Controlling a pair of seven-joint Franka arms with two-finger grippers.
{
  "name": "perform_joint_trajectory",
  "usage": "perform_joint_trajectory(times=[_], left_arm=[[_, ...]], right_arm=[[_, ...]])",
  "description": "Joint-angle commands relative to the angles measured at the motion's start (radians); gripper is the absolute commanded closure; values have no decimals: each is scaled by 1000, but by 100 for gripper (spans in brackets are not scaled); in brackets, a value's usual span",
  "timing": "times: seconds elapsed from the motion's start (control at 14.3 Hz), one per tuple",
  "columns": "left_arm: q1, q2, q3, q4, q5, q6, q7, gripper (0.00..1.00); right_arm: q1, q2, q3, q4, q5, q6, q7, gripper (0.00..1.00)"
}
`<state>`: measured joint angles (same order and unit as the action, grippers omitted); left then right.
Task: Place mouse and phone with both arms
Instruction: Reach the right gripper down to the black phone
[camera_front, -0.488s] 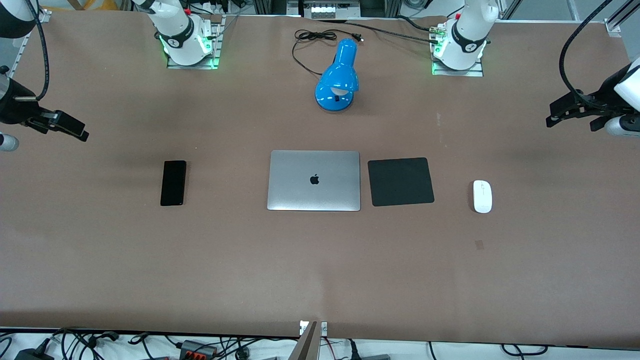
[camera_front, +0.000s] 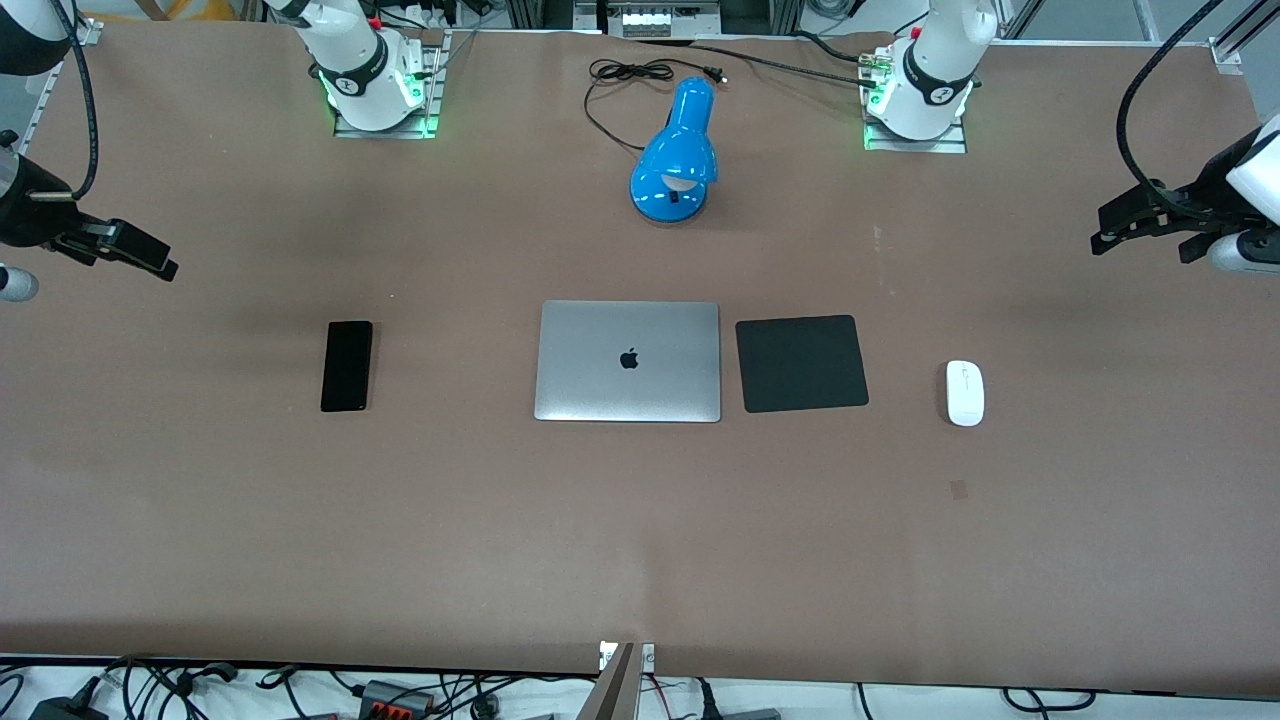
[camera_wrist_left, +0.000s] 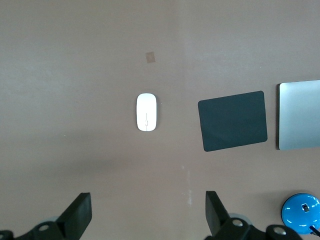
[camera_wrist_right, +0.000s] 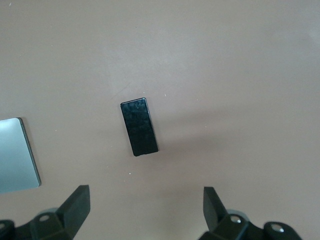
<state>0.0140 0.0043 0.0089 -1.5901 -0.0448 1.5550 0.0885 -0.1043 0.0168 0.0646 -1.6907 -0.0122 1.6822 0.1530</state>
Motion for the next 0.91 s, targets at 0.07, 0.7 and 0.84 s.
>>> perform_joint_trajectory(times=[0.07,0.7,0.84], left_arm=[[-3,16,0,30,13,-13,4,0],[-2,112,2,62,-6,-101,4,0],[3,172,2,59,-3,-113,8,0]], right_arm=[[9,207,1,82,-2,19,16,0],[100,457,0,-145,-25,390,46,0],[98,476,0,-191,-32,441,48,0]])
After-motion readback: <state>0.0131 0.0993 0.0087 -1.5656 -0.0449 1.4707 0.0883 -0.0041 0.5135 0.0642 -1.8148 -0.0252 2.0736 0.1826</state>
